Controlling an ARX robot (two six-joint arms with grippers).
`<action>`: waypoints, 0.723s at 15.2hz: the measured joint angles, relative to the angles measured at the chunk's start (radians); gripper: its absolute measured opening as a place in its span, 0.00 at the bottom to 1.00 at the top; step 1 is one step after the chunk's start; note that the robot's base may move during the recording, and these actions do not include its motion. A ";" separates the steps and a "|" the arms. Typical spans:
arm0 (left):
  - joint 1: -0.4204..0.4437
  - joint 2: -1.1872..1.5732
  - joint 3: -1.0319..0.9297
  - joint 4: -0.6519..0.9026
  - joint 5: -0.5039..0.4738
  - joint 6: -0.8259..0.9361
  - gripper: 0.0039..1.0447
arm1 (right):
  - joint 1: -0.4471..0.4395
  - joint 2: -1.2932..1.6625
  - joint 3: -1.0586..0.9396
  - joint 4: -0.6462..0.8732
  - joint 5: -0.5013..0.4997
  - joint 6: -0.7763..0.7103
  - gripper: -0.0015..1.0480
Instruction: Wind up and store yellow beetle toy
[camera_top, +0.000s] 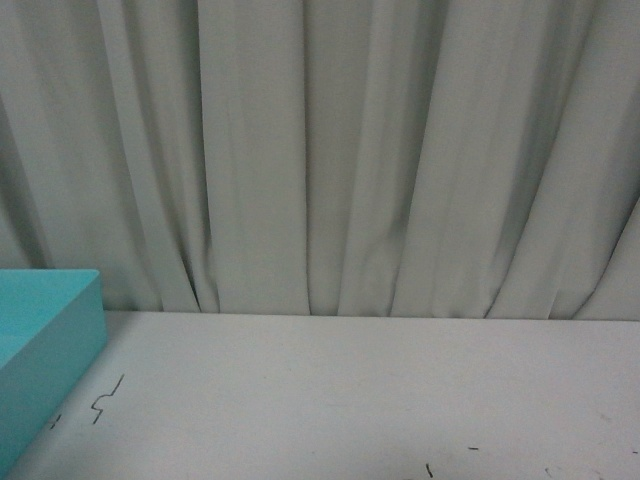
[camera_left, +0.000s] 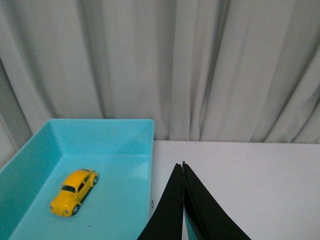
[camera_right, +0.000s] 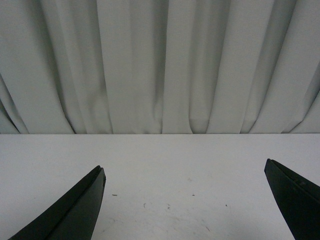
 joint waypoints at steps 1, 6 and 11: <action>-0.056 -0.074 -0.025 -0.055 -0.029 -0.001 0.01 | 0.000 0.000 0.000 0.000 0.000 0.000 0.94; -0.050 -0.238 -0.069 -0.148 -0.038 -0.002 0.01 | 0.000 0.000 0.000 0.000 0.000 0.000 0.94; -0.050 -0.353 -0.069 -0.266 -0.038 -0.002 0.01 | 0.000 0.000 0.000 0.000 0.000 0.000 0.94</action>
